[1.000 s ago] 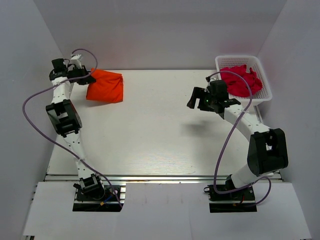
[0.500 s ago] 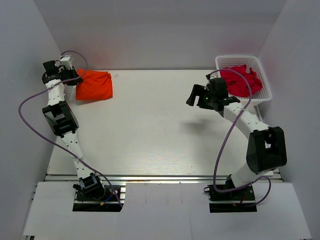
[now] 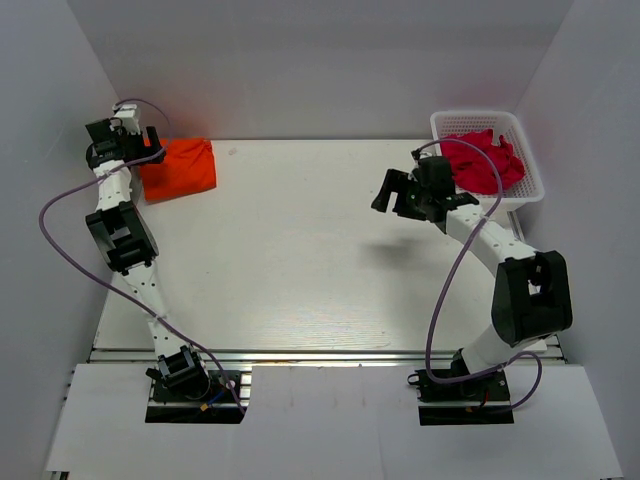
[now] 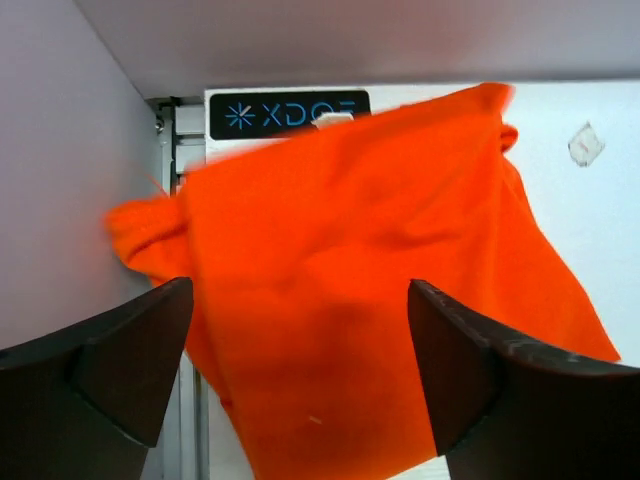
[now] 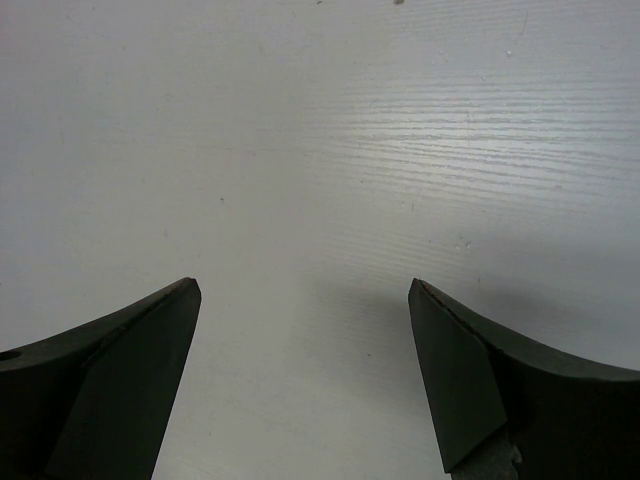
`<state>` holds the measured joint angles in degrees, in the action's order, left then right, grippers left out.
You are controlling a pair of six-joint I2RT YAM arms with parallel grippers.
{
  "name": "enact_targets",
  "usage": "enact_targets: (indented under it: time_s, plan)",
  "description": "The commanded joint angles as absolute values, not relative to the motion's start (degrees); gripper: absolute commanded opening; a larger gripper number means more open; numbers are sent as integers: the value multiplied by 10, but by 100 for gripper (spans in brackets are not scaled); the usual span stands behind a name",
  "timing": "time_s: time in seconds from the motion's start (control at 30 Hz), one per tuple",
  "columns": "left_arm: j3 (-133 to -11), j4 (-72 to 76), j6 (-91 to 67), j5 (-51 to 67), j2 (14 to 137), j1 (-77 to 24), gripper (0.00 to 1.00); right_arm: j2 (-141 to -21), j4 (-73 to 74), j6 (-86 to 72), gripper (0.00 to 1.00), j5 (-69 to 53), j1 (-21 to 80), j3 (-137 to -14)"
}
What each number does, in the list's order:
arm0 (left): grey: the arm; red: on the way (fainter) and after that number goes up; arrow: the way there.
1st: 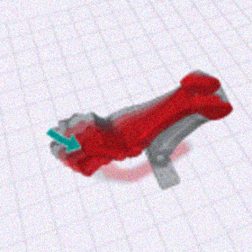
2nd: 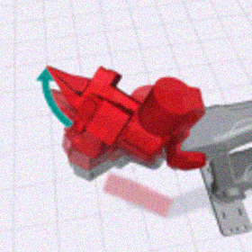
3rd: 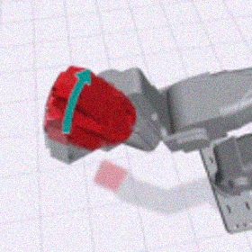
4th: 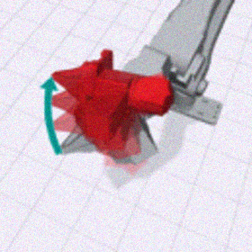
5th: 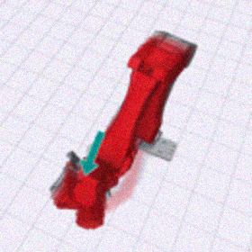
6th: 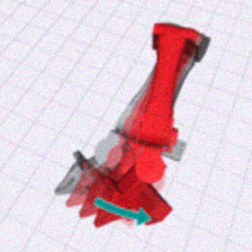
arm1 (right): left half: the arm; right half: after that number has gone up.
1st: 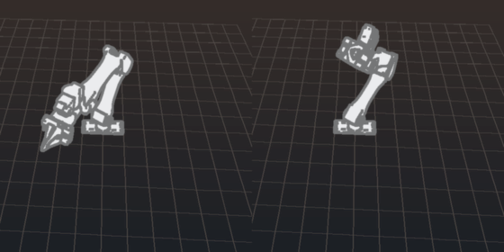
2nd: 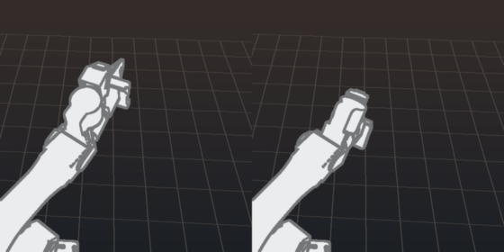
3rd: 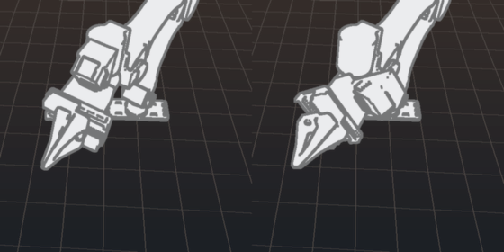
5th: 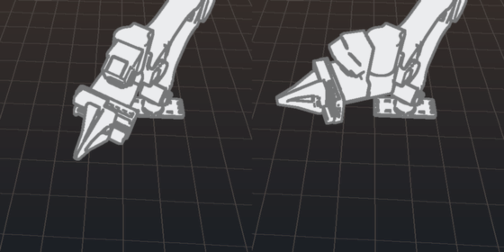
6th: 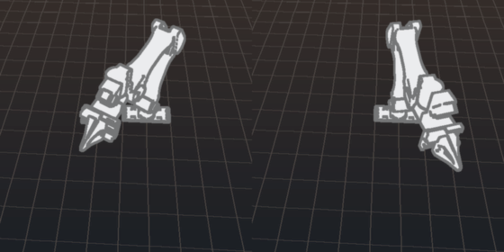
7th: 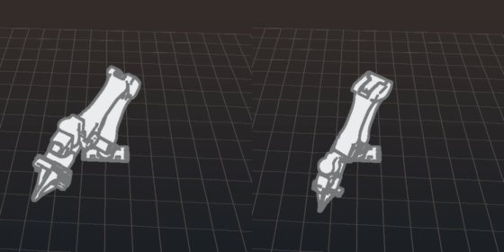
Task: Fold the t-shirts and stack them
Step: Put the neatly folded tshirt into the corner of the board with the left arm
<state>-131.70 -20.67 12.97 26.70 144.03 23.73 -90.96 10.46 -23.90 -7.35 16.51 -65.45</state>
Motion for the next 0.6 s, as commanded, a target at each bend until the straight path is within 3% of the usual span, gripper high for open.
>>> enact_targets:
  time_s: [0.0, 0.57]
  plan:
    - [-1320, -176, 102, 234, 1425, 237, 100, -867, 101, -242, 90, -63, 166, -641]
    - [-1177, -160, 33, 338, 1339, 169, 100, -810, 79, -221, 90, -73, 165, -573]
